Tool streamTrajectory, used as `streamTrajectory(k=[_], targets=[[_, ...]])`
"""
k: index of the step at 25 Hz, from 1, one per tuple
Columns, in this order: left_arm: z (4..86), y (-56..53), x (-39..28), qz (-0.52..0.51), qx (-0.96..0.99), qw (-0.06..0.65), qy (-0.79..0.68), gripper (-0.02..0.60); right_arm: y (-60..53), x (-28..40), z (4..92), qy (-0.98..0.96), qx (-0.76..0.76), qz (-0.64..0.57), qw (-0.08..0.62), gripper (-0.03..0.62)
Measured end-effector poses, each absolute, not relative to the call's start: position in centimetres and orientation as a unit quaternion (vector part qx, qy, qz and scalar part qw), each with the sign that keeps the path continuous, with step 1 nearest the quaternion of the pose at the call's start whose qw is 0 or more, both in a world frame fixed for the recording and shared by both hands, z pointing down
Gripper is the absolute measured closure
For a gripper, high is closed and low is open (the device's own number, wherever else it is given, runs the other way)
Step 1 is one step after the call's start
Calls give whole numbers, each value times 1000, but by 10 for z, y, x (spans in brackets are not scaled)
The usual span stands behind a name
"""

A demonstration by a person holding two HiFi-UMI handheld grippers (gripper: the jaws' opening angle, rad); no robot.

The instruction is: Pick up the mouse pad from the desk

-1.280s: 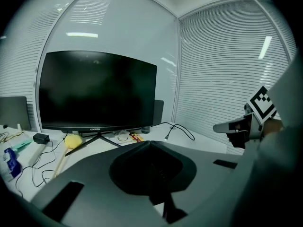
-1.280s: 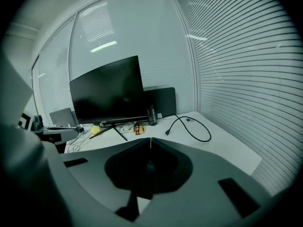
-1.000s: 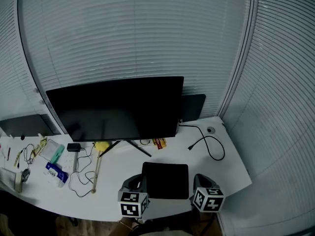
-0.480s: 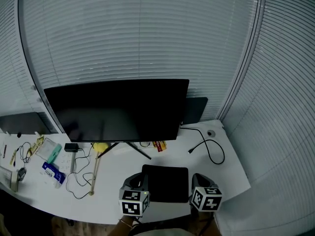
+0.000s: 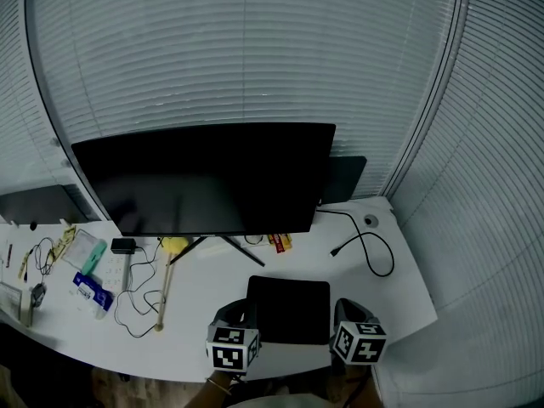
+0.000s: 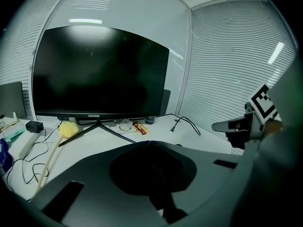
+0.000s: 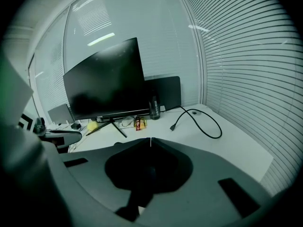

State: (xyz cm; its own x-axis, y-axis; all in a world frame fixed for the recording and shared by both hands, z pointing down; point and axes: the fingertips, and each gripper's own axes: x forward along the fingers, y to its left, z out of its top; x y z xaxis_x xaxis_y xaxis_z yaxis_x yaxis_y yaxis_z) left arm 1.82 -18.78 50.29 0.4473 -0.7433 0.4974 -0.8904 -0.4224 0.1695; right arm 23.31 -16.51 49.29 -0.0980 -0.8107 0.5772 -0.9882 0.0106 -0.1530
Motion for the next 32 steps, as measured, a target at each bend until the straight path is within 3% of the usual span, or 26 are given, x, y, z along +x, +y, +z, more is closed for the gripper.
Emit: streamTrajectory(k=[19, 32], targets=[[579, -152, 20, 251, 805, 264, -469, 563, -129, 224, 572, -666, 626, 341, 220, 560], [588, -154, 9, 258, 794, 264, -484, 563, -127, 221, 587, -662, 625, 350, 221, 560]])
